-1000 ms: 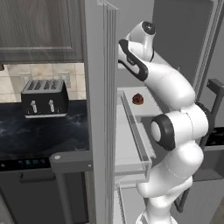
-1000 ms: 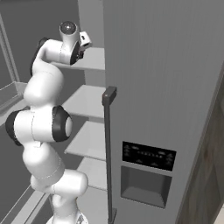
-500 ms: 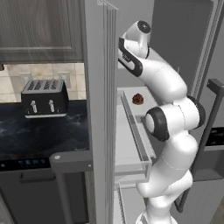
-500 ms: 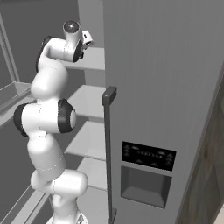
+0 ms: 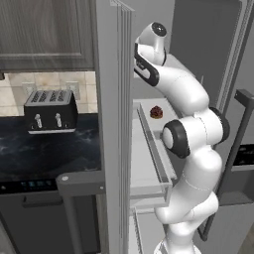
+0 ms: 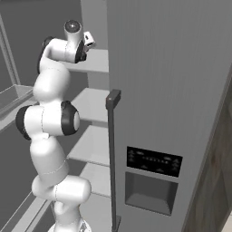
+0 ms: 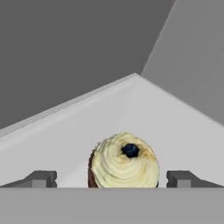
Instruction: Take the cupcake and cake from the fridge and place them on the empty tray on the dining counter.
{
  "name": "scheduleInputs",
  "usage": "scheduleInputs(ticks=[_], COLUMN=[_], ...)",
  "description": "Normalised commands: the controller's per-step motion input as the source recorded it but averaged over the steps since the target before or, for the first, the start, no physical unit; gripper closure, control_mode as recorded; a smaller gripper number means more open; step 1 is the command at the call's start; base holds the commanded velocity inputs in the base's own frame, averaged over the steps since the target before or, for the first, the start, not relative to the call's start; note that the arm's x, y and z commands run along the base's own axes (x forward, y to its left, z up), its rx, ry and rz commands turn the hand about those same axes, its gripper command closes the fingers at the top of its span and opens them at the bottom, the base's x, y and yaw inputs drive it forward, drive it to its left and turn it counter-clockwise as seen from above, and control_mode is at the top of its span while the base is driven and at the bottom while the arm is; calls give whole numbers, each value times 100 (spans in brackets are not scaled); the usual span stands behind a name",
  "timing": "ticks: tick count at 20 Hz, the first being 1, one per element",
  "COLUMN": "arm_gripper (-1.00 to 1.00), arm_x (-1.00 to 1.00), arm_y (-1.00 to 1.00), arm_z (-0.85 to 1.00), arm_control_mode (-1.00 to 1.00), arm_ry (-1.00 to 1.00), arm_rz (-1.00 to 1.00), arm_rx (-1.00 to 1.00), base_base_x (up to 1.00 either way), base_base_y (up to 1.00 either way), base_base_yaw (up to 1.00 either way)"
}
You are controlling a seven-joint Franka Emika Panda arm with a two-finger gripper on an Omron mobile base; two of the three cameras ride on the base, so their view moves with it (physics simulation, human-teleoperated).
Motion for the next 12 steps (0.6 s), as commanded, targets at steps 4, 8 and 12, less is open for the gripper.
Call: scheduleInputs(ticks=[4,8,12], arm_gripper=[-100,-100,-100], arm_x=[7,19,31], arm_y=[0,0,0], arm_z=[-14,-17,-15], arm_control_mode=[-100,-100,-100], arm_ry=[0,0,0], arm_rz=[0,0,0], arm_rx=[0,0,0], base_base_x=[0,0,0], base_base_y=[0,0,0], base_base_yaw=[0,0,0])
